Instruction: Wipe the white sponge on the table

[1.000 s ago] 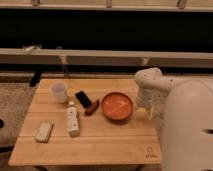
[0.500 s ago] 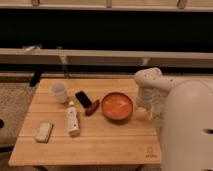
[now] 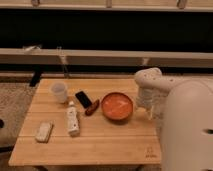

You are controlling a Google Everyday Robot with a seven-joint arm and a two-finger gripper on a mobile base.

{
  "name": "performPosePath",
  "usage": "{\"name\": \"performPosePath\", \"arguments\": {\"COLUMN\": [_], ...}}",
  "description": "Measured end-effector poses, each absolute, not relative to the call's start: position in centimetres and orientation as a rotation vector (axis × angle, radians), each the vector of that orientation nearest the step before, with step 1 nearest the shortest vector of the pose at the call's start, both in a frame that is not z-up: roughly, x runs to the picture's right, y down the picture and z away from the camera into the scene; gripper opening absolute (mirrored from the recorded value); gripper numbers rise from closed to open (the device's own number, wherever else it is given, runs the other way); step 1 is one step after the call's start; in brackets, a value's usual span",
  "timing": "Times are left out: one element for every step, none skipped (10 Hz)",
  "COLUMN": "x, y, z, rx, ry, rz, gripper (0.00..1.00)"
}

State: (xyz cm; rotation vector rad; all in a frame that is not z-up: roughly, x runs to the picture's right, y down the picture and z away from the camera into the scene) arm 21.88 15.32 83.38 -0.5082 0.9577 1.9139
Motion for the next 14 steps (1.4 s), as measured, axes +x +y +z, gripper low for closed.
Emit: {"name": "performPosePath", "arguments": {"x": [21.9, 21.9, 21.9, 21.9, 21.9, 21.9, 21.9, 21.9, 21.9, 21.9, 21.9, 22.0, 21.9, 21.7], "y": [15.3, 15.3, 15.3, 15.3, 15.3, 15.3, 15.3, 15.3, 15.3, 15.3, 15.3, 15.4, 15.3, 15.1], "z": [83.4, 83.4, 83.4, 83.4, 83.4, 83.4, 83.4, 83.4, 83.4, 83.4, 83.3, 83.3, 82.8, 81.4], "rx": [-0.508, -0.508, -0.508, -0.508, -0.508, -0.508, -0.508, -0.508, -0.508, -0.508, -0.506, -0.5, -0.486, -0.464], "ry": [0.958, 0.958, 0.958, 0.958, 0.958, 0.958, 0.958, 0.958, 0.958, 0.958, 0.959, 0.957, 0.921, 0.865], "rz": [1.914, 1.914, 1.914, 1.914, 1.914, 1.914, 1.914, 1.914, 1.914, 1.915, 1.916, 1.92, 1.935, 1.945], "gripper": [0.65, 0.65, 0.65, 0.65, 0.65, 0.65, 0.65, 0.65, 0.65, 0.65, 0.65, 0.65, 0.65, 0.65]}}
